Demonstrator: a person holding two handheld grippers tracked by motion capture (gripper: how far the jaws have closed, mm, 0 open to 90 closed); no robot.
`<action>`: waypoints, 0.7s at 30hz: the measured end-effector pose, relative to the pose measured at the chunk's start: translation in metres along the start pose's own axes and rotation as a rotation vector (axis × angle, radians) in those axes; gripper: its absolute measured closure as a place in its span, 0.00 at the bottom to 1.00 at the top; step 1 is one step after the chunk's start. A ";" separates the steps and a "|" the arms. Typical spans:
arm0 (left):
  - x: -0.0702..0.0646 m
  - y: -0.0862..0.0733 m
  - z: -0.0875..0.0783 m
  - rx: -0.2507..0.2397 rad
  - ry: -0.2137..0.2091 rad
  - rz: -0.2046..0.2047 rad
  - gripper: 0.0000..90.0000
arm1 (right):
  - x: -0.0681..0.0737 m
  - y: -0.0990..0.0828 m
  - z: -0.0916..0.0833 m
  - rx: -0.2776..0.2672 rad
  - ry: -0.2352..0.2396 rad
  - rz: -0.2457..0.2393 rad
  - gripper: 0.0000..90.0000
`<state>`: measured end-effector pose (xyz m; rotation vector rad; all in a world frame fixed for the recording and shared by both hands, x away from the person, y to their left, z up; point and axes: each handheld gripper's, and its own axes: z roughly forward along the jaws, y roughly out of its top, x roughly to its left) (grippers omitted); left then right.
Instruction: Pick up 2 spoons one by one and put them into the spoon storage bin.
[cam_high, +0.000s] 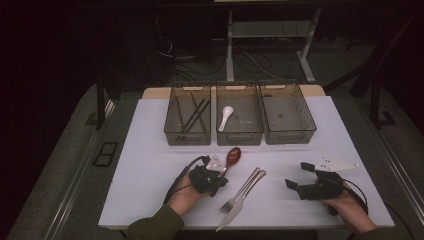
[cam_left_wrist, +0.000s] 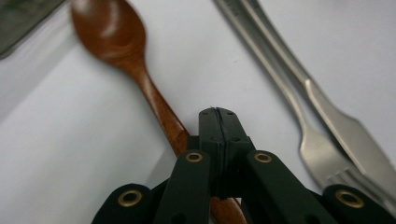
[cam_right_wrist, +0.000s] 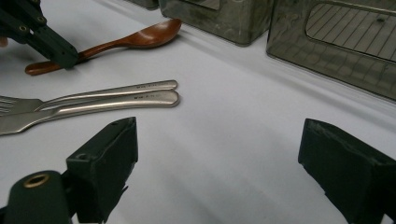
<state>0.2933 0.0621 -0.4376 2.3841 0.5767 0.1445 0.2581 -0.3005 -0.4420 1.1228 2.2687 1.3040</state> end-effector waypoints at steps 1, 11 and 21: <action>0.002 -0.001 -0.002 0.002 0.012 0.002 0.98 | 0.000 0.000 0.000 0.001 0.000 -0.001 0.13; 0.025 -0.018 -0.020 0.011 0.110 -0.058 0.98 | 0.000 0.000 0.000 0.000 0.000 0.000 0.13; 0.026 -0.017 -0.028 -0.044 0.074 -0.087 0.98 | 0.001 0.000 0.000 0.000 0.000 -0.001 0.13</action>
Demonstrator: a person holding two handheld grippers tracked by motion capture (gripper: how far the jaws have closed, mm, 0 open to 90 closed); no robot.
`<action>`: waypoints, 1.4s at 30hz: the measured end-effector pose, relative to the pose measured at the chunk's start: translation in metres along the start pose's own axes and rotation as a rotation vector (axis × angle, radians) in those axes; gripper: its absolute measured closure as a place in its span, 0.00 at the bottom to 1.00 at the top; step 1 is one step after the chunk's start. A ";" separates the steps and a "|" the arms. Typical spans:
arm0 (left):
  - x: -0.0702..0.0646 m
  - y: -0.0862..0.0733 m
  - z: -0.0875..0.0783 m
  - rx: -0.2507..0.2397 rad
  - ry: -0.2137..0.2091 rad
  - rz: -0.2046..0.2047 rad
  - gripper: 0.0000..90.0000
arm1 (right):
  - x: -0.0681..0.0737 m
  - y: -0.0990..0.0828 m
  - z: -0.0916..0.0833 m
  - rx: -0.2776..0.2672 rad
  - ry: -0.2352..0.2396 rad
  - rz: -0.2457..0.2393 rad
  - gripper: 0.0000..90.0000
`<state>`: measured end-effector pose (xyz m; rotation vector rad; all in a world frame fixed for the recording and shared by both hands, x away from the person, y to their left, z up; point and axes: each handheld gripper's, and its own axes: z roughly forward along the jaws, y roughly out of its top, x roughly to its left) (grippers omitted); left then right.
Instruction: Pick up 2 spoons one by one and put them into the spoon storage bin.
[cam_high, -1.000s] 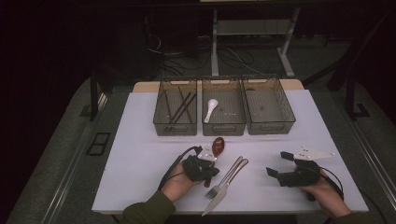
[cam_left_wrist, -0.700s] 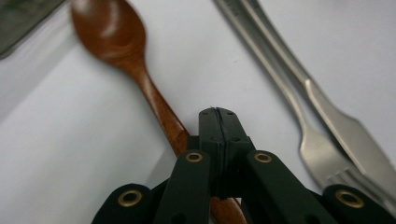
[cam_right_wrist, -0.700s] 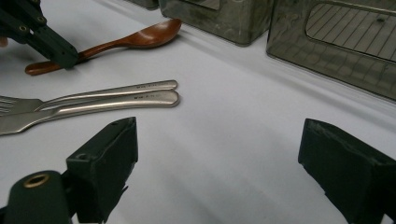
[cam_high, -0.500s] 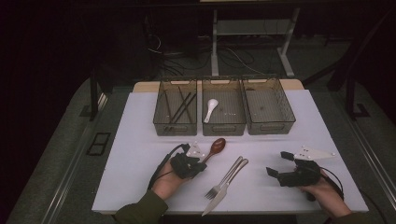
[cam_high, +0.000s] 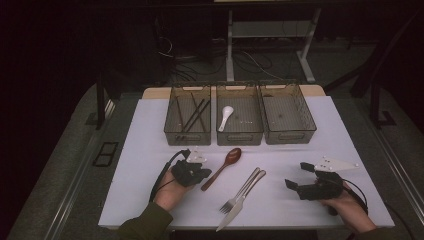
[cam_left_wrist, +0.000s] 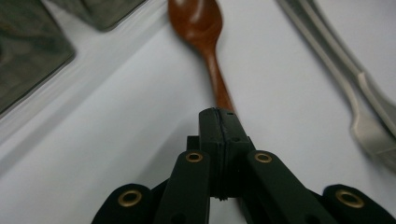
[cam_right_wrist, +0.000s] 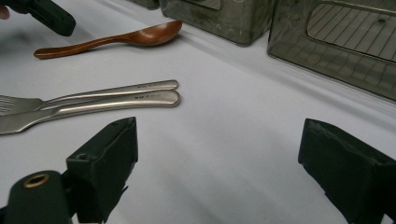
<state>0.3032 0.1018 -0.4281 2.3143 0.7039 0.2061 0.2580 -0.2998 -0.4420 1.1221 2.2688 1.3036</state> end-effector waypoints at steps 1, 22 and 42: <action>-0.002 0.001 0.001 -0.013 -0.014 -0.002 0.98 | 0.000 0.000 0.000 0.001 0.000 0.000 0.13; 0.010 0.051 0.039 -0.132 0.002 -0.068 0.52 | 0.000 0.000 0.001 0.007 -0.001 -0.002 0.13; 0.022 0.062 0.077 -0.062 0.027 -0.098 0.51 | 0.000 0.000 0.001 0.006 0.001 -0.006 0.13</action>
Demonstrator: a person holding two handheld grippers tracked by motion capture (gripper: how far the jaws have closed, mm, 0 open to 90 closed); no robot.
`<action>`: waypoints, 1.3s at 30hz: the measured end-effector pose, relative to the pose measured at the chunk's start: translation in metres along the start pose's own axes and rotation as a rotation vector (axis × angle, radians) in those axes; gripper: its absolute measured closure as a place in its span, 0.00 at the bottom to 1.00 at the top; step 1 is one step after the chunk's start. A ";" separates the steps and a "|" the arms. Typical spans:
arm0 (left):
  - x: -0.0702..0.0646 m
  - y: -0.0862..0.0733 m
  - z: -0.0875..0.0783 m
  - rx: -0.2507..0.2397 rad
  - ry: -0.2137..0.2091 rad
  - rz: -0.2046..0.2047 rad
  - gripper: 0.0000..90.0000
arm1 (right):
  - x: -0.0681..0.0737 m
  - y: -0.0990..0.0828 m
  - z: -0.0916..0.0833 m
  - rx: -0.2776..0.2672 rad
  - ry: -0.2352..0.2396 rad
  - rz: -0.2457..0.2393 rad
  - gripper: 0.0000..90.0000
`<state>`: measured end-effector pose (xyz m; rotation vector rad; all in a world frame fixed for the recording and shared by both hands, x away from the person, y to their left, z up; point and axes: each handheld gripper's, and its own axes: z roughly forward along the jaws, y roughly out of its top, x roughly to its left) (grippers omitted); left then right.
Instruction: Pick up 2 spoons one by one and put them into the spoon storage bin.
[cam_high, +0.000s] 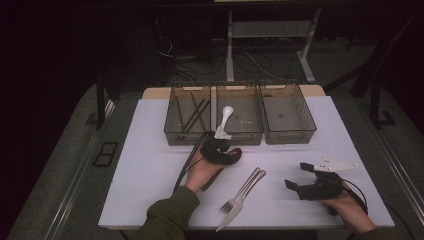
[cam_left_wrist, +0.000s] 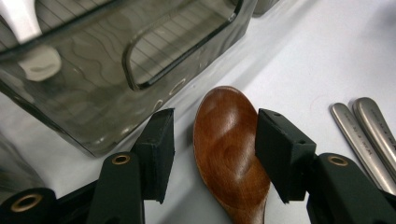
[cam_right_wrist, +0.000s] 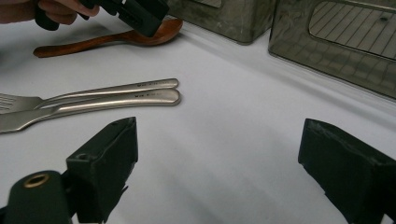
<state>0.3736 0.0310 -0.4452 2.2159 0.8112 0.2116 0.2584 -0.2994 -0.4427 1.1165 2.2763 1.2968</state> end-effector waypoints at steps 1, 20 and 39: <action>0.000 0.000 0.001 0.005 -0.001 0.009 0.51 | 0.000 0.000 0.000 0.000 0.001 0.001 0.13; -0.018 0.001 0.006 0.040 -0.055 0.094 0.79 | 0.000 0.000 0.000 -0.002 0.002 -0.001 0.13; -0.018 0.003 0.003 0.062 -0.101 0.100 0.89 | 0.000 0.000 0.000 -0.004 0.003 -0.002 0.13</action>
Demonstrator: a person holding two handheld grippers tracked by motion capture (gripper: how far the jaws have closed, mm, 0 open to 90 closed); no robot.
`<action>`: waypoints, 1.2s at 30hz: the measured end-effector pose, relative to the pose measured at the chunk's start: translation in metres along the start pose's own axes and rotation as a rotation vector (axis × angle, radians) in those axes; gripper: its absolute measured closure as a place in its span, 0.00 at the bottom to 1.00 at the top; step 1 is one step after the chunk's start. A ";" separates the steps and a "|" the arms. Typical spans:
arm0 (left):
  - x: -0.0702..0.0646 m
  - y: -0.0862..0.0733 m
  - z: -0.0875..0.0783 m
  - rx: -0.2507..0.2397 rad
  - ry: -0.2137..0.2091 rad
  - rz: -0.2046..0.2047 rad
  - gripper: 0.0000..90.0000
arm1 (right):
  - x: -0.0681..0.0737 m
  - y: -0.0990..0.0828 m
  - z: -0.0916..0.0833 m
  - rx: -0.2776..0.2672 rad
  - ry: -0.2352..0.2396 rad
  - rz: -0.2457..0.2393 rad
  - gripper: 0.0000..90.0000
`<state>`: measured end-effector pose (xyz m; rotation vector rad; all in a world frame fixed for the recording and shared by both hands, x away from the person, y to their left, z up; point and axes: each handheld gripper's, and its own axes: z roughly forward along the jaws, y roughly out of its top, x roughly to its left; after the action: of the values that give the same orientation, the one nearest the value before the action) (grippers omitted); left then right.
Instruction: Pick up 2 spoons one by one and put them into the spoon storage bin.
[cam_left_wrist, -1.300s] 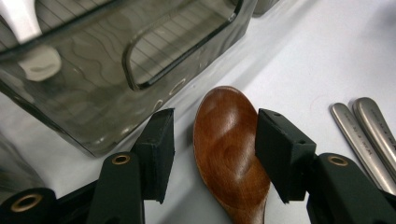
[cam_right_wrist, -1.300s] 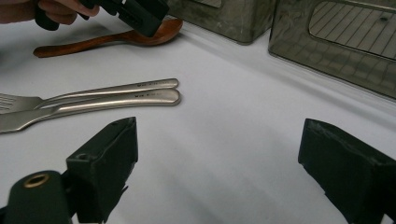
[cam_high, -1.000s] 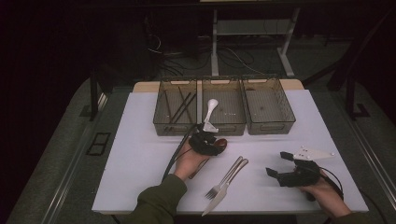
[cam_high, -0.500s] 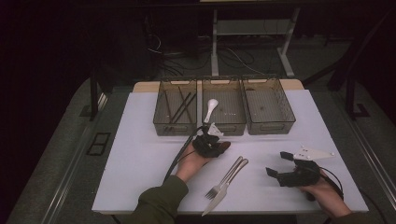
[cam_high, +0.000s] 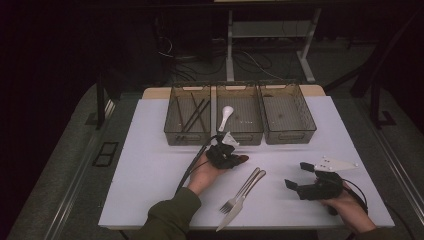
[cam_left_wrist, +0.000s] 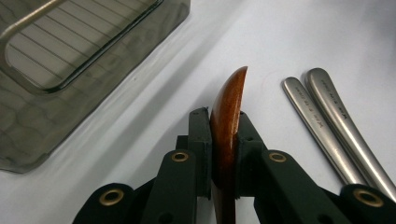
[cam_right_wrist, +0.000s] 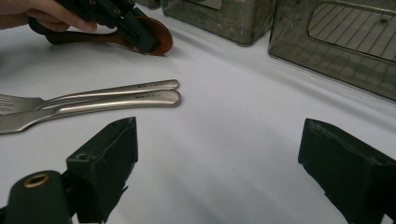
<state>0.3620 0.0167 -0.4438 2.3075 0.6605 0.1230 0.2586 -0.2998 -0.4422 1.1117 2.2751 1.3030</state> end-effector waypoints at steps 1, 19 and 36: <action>0.000 0.000 0.000 -0.007 -0.004 -0.008 0.89 | 0.000 0.000 0.000 0.000 0.000 0.001 0.13; 0.012 0.006 -0.044 -0.141 -0.092 -0.057 0.89 | 0.000 0.000 -0.001 -0.003 0.001 0.004 0.13; 0.020 0.041 -0.063 -0.192 -0.067 -0.007 0.89 | 0.000 0.001 -0.001 -0.004 -0.001 0.008 0.13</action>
<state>0.3796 0.0407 -0.3723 2.1156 0.5954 0.1006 0.2580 -0.3001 -0.4410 1.1211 2.2682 1.3089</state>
